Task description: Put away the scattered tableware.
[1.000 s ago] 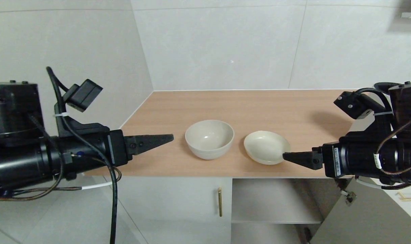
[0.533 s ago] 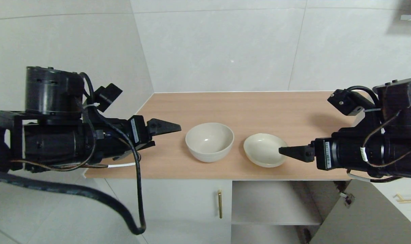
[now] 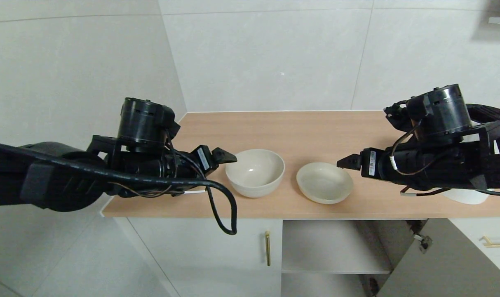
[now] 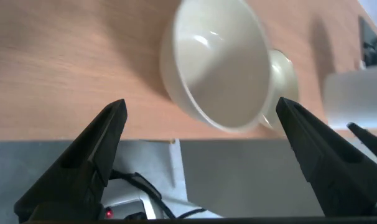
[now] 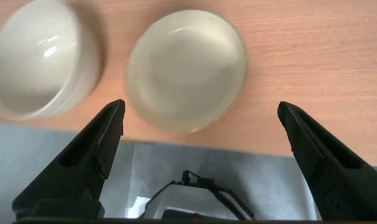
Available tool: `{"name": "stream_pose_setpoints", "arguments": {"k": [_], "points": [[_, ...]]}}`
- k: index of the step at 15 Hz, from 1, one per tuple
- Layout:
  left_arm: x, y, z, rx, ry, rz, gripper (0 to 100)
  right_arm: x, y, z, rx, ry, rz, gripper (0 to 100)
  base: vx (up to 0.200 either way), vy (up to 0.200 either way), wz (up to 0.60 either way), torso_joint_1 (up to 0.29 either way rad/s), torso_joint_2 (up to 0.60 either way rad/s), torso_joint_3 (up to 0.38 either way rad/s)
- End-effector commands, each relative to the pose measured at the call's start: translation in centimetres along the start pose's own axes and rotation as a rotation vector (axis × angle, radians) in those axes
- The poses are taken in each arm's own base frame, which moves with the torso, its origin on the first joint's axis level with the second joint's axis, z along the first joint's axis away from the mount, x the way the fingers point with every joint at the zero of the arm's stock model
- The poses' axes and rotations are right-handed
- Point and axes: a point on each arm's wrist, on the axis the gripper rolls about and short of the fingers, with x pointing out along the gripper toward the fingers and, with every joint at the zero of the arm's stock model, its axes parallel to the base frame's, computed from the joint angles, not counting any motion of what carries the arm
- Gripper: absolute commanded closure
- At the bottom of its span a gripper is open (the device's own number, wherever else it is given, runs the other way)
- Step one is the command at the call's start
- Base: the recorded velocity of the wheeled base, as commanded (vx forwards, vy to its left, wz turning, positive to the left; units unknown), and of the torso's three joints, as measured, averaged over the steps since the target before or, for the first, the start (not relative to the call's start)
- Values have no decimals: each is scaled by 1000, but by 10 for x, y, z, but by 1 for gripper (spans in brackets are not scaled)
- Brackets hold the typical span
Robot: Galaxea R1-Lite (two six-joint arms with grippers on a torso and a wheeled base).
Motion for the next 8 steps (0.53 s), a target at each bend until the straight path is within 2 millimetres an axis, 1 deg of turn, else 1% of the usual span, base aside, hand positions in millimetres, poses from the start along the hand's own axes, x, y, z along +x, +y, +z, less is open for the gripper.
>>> {"name": "stream_pose_setpoints", "arguments": {"k": [1, 4, 8], "points": [[26, 6, -6, -18, 34, 47, 0, 13, 0, -3, -1, 25, -16, 0, 0, 0, 0, 0, 0, 0], [43, 8, -6, -65, 31, 64, 0, 13, 0, -2, 0, 19, -14, 0, 0, 0, 0, 0, 0, 0], [45, 7, -4, -70, 12, 53, 0, 13, 0, -2, 0, 18, -13, 0, 0, 0, 0, 0, 0, 0]]}}
